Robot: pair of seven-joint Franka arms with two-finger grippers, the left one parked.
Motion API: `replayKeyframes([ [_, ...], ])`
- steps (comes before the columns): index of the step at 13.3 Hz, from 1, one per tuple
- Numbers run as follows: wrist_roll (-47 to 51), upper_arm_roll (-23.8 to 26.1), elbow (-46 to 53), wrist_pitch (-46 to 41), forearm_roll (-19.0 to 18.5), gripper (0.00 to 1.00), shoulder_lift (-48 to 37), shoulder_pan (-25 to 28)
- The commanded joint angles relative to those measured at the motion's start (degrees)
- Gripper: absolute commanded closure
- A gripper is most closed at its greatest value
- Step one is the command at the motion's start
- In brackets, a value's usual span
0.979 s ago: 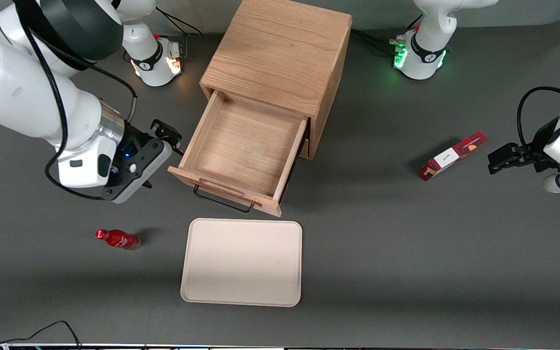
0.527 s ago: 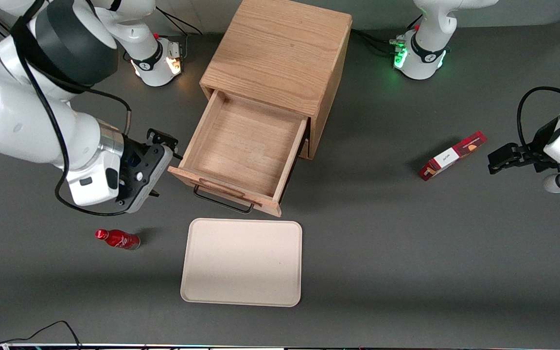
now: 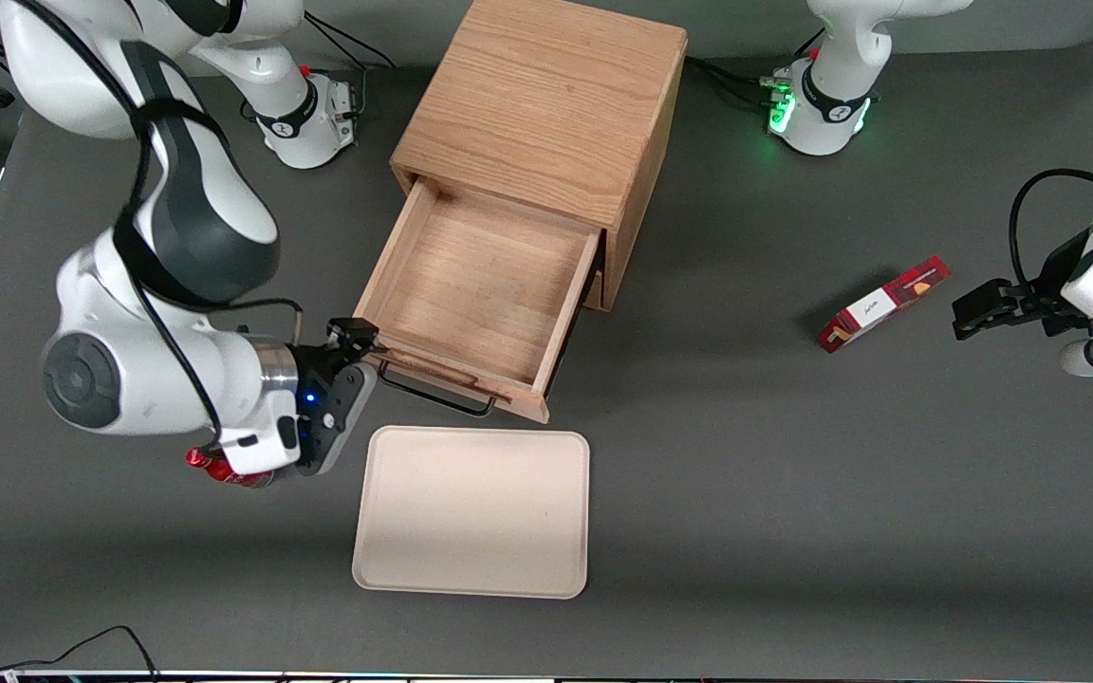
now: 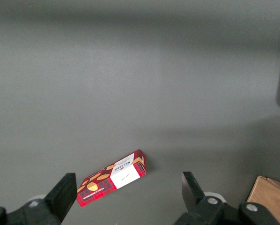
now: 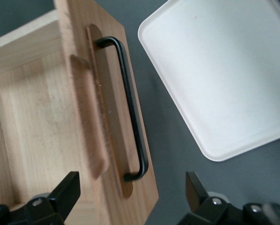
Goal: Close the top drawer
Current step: 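Press the right gripper against the drawer front beside the handle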
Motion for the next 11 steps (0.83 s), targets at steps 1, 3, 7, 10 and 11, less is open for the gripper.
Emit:
replayKeyframes([
  [1,-1.1,-0.1,3.8,-0.3,2.1,0.0,3.7,0.5],
  [3,-0.7,-0.1,4.2,0.0,2.1,0.0,4.9,0.8],
  [7,-0.4,-0.2,4.3,0.8,2.1,0.0,5.3,1.0],
  [10,-0.3,-1.8,5.4,1.6,1.8,0.0,5.3,2.3],
  [11,-0.3,-2.3,5.4,2.6,1.9,0.0,5.3,2.4],
])
